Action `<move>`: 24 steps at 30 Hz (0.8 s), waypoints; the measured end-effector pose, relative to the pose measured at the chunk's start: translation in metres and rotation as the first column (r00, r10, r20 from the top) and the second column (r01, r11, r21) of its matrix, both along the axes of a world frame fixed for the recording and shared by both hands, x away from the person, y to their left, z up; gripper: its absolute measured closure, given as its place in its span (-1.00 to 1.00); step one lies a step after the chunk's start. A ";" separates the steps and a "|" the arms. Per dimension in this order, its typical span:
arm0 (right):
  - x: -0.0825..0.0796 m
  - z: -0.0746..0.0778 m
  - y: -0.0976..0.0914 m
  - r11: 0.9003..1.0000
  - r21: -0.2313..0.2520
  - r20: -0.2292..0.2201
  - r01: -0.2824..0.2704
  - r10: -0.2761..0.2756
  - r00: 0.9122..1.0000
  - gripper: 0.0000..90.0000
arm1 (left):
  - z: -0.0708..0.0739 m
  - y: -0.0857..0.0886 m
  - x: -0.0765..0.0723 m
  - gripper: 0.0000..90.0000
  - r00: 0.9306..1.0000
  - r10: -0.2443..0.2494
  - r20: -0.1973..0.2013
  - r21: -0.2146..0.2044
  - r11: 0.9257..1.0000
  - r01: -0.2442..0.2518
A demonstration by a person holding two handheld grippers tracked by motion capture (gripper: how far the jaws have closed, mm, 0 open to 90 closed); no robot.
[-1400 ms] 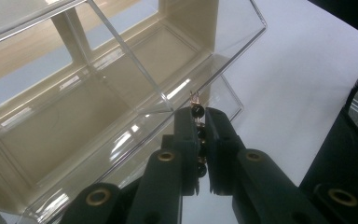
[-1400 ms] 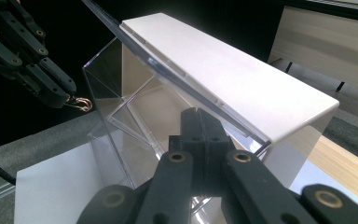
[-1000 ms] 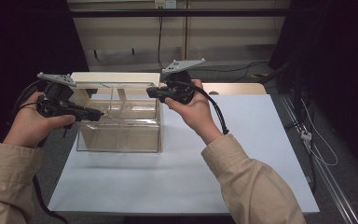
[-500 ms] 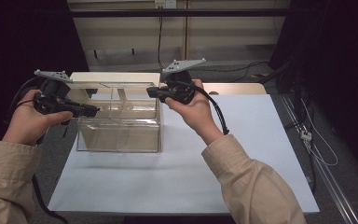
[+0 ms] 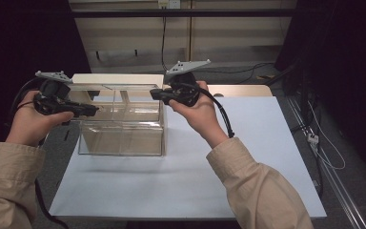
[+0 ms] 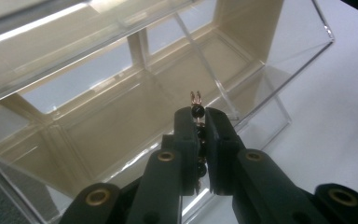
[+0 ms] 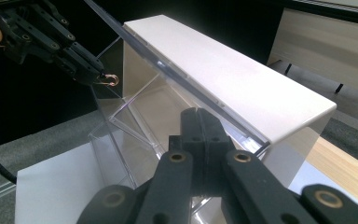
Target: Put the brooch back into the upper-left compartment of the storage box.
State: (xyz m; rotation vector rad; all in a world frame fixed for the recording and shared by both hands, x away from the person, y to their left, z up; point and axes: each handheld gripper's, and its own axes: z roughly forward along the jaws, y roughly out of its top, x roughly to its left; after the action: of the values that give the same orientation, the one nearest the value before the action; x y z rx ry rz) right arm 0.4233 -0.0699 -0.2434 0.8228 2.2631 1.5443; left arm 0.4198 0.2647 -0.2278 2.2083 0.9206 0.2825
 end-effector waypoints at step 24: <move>0.000 0.001 0.000 1.000 -0.002 -0.002 -0.002 0.002 1.000 1.00 | -0.008 0.005 0.006 0.86 0.999 0.031 0.028 0.010 0.999 -0.031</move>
State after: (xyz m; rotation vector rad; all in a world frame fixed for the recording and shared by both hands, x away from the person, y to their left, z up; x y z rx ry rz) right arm 0.4234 -0.0703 -0.2424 0.8219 2.2672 1.5426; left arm 0.4253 0.2696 -0.2356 2.1958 0.9411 0.3330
